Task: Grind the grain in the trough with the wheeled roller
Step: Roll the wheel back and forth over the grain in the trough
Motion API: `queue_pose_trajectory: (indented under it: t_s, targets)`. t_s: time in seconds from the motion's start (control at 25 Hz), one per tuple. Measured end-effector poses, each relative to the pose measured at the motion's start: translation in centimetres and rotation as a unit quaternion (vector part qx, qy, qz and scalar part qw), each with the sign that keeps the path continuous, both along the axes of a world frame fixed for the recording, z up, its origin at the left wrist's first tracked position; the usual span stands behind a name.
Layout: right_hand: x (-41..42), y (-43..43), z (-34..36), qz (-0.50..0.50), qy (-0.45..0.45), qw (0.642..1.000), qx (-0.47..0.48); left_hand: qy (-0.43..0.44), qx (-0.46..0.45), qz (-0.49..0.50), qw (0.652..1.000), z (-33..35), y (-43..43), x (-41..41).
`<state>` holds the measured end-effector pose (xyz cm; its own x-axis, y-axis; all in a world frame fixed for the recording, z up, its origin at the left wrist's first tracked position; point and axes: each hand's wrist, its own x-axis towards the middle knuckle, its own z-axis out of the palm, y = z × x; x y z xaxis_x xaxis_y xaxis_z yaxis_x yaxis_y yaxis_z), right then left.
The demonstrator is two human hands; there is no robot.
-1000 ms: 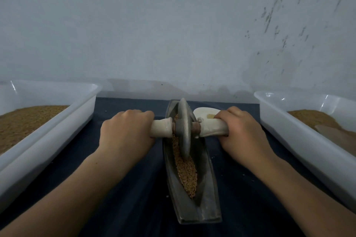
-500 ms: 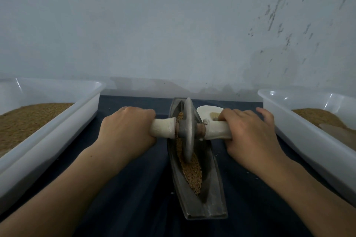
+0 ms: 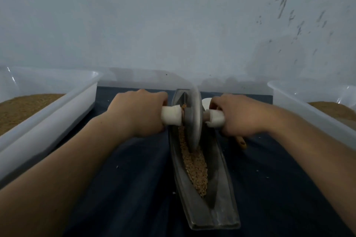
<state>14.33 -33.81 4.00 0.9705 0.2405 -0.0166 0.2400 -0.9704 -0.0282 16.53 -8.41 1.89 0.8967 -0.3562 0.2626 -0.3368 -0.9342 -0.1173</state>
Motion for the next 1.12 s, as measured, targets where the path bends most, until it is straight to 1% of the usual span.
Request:
queue_pose_trajectory:
  t_s: [0.12,0.2,0.28,0.32,0.4,0.44,0.48,0.56,0.6,0.68,0.8,0.84,0.92,1.0,1.12]
  targets:
    - [3.0,0.3,0.0,-0.014,-0.014,0.999,-0.027,0.024,-0.018,0.006,1.0,0.8,-0.5,2.3]
    - [3.2,0.4,-0.2,-0.029,-0.019,0.998,-0.044,0.023,0.0,0.011,1.0,1.0,-0.9,2.4]
    - [1.8,0.4,-0.9,-0.033,-0.053,0.996,-0.056,0.027,0.019,0.012,0.999,0.8,-0.9,1.1]
    - [0.6,0.2,-1.1,-0.023,-0.088,0.993,-0.07,0.047,0.025,0.007,0.999,0.8,-0.7,0.1]
    - [-1.9,0.1,-1.6,0.017,-0.154,0.983,-0.096,0.13,0.034,0.0,0.991,1.1,0.2,-2.1]
    - [-2.9,0.1,-1.6,0.03,-0.171,0.979,-0.103,0.16,0.049,0.002,0.986,1.5,0.4,-3.0]
    - [-3.5,0.0,-1.7,0.035,-0.17,0.978,-0.112,0.165,0.074,0.008,0.983,1.9,0.3,-3.5]
    - [-3.5,-0.3,-1.8,0.027,-0.138,0.983,-0.113,0.127,0.108,0.011,0.986,1.9,-0.5,-3.4]
    - [-2.9,-0.4,-2.0,0.019,-0.122,0.987,-0.102,0.109,0.098,0.004,0.989,1.5,-1.0,-2.7]
    - [-1.0,-0.4,-2.2,0.008,-0.119,0.99,-0.081,0.094,0.057,-0.008,0.994,0.9,-1.7,-0.6]
    - [2.8,0.3,-1.9,0.0,-0.151,0.983,-0.101,0.122,0.01,-0.007,0.992,0.7,-1.6,2.7]
    - [3.7,0.6,-1.6,-0.002,-0.156,0.983,-0.101,0.118,0.004,-0.006,0.993,0.7,-1.6,3.5]
    - [4.0,0.9,-1.4,0.0,-0.171,0.98,-0.099,0.084,-0.002,-0.007,0.996,0.8,-1.7,3.8]
    - [2.2,0.8,-1.8,0.01,-0.203,0.974,-0.096,0.055,0.006,-0.008,0.998,1.0,-1.8,2.3]
    - [-2.5,0.0,-3.4,0.039,-0.299,0.949,-0.091,0.051,0.049,-0.01,0.997,0.8,-1.0,-1.7]
